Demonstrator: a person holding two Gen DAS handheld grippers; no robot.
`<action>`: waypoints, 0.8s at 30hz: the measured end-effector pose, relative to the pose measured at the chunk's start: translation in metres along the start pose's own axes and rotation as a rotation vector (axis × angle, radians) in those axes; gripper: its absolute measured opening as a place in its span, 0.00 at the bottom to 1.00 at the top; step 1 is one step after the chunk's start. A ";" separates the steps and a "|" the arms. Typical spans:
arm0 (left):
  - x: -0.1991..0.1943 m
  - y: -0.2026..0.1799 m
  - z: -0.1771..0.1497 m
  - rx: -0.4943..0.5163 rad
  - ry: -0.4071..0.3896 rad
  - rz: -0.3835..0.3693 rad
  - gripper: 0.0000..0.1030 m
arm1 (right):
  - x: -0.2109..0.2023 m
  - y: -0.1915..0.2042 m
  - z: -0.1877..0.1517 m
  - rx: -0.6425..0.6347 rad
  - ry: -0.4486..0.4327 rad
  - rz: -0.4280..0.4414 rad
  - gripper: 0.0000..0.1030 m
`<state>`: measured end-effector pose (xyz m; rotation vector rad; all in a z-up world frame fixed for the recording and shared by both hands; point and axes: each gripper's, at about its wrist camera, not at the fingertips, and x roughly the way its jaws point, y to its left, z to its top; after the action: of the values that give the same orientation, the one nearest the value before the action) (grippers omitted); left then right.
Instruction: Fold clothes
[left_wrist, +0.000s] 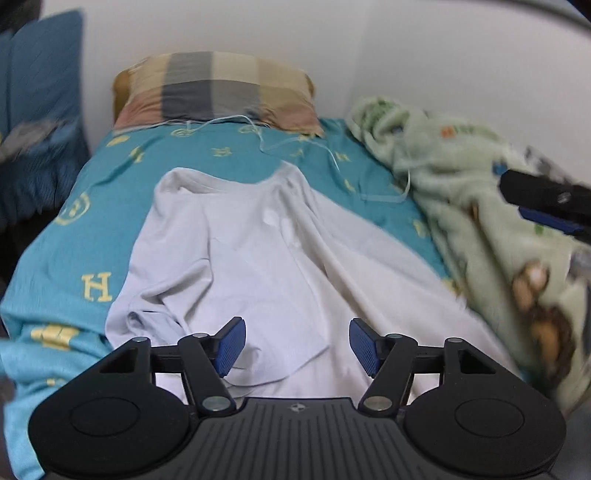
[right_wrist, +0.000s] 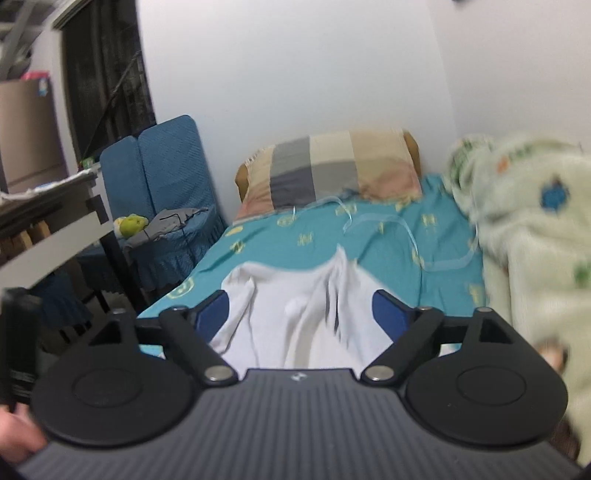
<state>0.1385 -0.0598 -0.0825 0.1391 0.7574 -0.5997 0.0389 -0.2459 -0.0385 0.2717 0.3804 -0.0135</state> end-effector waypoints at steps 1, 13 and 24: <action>0.005 -0.004 -0.002 0.020 0.011 0.007 0.63 | -0.001 -0.003 -0.004 0.019 0.020 0.009 0.83; 0.049 -0.016 -0.013 0.131 0.086 0.088 0.63 | 0.029 -0.038 -0.029 0.107 0.207 -0.055 0.82; 0.073 -0.009 -0.013 0.089 0.150 0.135 0.62 | 0.034 -0.034 -0.029 0.105 0.200 -0.013 0.82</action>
<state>0.1666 -0.0966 -0.1406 0.3176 0.8591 -0.4978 0.0576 -0.2699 -0.0857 0.3756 0.5810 -0.0197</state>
